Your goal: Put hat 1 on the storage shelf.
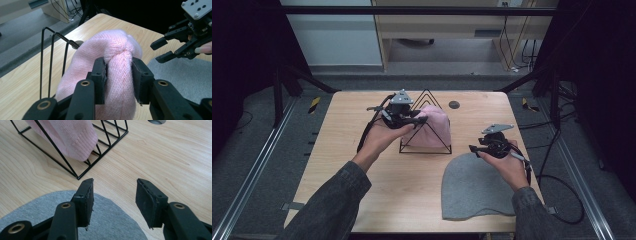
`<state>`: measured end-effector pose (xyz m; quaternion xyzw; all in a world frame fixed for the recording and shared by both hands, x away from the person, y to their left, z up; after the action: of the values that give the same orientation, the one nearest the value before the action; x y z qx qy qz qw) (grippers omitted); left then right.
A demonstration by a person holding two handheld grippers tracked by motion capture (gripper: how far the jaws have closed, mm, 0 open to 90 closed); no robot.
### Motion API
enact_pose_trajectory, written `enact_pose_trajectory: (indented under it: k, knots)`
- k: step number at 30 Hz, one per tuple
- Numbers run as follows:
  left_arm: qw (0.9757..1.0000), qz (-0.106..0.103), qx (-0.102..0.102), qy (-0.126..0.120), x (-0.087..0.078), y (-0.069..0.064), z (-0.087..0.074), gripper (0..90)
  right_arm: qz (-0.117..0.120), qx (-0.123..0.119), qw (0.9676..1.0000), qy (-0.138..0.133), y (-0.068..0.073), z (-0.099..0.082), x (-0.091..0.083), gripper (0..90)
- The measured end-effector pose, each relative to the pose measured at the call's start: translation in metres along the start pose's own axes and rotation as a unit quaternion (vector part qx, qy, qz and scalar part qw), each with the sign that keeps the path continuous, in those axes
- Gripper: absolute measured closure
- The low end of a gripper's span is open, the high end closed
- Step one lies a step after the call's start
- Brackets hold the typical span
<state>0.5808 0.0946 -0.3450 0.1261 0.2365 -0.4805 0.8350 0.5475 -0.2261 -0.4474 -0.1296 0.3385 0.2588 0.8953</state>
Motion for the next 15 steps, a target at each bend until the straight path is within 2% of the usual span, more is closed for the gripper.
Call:
enact_pose_trajectory:
  k: [4,8,12,15]
  knots:
    - [1.0000,0.005,-0.002,0.001,-0.0019,0.0008,-0.0005,67.4,-0.001,0.005,1.0000,0.002,-0.0020,-0.0024,-0.0003,48.7]
    - [0.9998,0.007,-0.015,-0.005,-0.0004,0.0024,0.0005,63.3,-0.001,0.005,1.0000,0.003,-0.0023,-0.0040,-0.0002,48.6]
    - [0.9999,0.005,-0.008,-0.007,-0.0006,-0.0004,0.0007,57.1,0.000,0.005,1.0000,0.002,-0.0027,-0.0060,-0.0011,48.6]
    - [0.9997,0.011,-0.010,-0.021,-0.0048,-0.0016,0.0015,55.9,-0.001,0.005,1.0000,0.003,-0.0036,-0.0073,-0.0024,48.5]
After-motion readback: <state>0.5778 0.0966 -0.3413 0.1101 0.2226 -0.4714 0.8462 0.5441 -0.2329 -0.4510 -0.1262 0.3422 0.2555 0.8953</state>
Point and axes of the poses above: each handheld gripper's, and its own axes: x roughly forward along the jaws, z roughly out of its top, y roughly to its left, the point moved 1 cm from there along x, roughly forward along the jaws, and after that the axes turned 3 degrees about -z, right-handed, at the moved point
